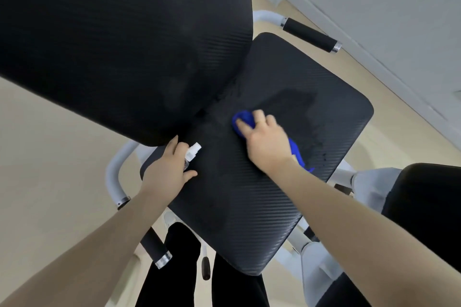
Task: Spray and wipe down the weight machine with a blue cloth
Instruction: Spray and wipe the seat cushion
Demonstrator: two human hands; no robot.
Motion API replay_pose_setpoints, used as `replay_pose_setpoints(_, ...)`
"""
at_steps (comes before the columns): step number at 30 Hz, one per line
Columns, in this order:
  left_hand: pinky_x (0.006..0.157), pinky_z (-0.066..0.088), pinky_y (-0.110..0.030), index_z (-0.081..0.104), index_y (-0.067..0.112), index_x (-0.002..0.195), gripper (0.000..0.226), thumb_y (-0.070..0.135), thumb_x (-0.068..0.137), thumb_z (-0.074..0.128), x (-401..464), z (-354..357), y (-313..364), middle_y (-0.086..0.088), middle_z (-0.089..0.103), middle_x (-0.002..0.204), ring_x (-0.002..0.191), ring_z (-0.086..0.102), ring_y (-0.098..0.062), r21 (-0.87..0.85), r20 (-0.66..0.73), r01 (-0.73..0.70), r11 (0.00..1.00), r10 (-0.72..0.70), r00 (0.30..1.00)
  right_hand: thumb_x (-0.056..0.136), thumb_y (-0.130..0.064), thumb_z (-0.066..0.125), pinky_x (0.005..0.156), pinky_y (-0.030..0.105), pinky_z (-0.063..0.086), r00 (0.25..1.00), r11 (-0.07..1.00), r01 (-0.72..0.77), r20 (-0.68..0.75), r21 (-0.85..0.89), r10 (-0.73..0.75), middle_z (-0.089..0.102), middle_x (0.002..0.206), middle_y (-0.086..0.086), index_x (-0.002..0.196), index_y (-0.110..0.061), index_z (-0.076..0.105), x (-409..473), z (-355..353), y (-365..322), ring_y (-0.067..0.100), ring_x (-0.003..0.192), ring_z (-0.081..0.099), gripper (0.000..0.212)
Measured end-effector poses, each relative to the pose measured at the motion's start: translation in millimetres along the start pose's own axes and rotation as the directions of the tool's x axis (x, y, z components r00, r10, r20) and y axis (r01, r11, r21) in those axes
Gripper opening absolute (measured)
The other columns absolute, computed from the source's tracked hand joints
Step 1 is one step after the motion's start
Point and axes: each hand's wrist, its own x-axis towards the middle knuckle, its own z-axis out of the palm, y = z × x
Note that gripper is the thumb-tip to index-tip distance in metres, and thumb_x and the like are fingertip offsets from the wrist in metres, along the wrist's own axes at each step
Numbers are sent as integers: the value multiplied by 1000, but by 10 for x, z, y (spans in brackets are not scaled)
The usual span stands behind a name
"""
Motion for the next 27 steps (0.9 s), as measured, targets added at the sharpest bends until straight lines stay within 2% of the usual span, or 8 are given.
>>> replay_pose_setpoints(4,71,50,-35,43,13,122,42,30,88,61,-30,-77,70,10,14,156,94,63,-22,8,-17,-83,997,83,996,85,-15,44,65,38,45,965,959,258,-8,-114,-261,52,116,20,127,-25,55,214,-194,354,39,89,54,45)
replay_pose_setpoints(6,70,51,-36,47,11,120,41,28,86,63,4,-99,101,11,18,154,91,63,-24,-17,-28,-118,993,118,993,89,-11,40,74,42,42,999,992,-33,-21,-126,30,41,127,20,134,-26,45,441,-279,707,39,103,46,47)
replay_pose_setpoints(9,71,50,-36,48,11,121,44,30,85,65,113,-133,184,11,20,154,92,64,-25,-27,-56,-154,988,153,987,88,-5,41,79,43,41,874,875,-483,-46,25,484,33,133,19,132,-20,43,637,-313,827,39,108,41,47)
replay_pose_setpoints(11,71,50,-34,46,12,123,46,32,85,64,201,-161,287,12,18,155,95,63,-24,-32,-58,-168,985,166,984,88,-8,41,76,40,41,908,911,-411,-69,32,412,34,132,19,130,-20,44,677,-248,521,38,106,43,44)
replay_pose_setpoints(14,72,51,-38,45,12,125,50,32,84,66,311,-204,430,11,16,155,105,60,-24,-78,-67,-176,981,171,983,88,-13,43,70,35,36,999,999,-38,-25,21,39,36,131,15,133,-22,42,599,-99,-50,34,104,44,46)
replay_pose_setpoints(17,70,52,-41,45,12,124,52,32,82,68,398,-249,502,10,16,156,106,59,-26,-82,-99,-180,980,171,980,92,-17,41,78,38,39,983,984,179,37,-10,-179,32,136,14,141,-27,33,701,-146,47,34,110,42,50)
replay_pose_setpoints(23,66,53,-37,43,14,125,54,35,81,68,598,-283,615,12,11,156,95,62,-23,-69,-94,-166,984,160,983,90,-10,42,77,43,40,949,947,-313,-66,-73,309,31,137,21,130,-18,45,1401,-400,1023,38,112,41,41)
replay_pose_setpoints(27,72,53,-39,43,15,122,53,32,80,70,748,-265,711,10,5,157,100,61,-25,-110,-34,-140,984,137,990,89,-12,42,73,37,34,964,967,-254,-72,16,254,35,135,17,125,-16,49,1474,-321,610,34,110,42,37)
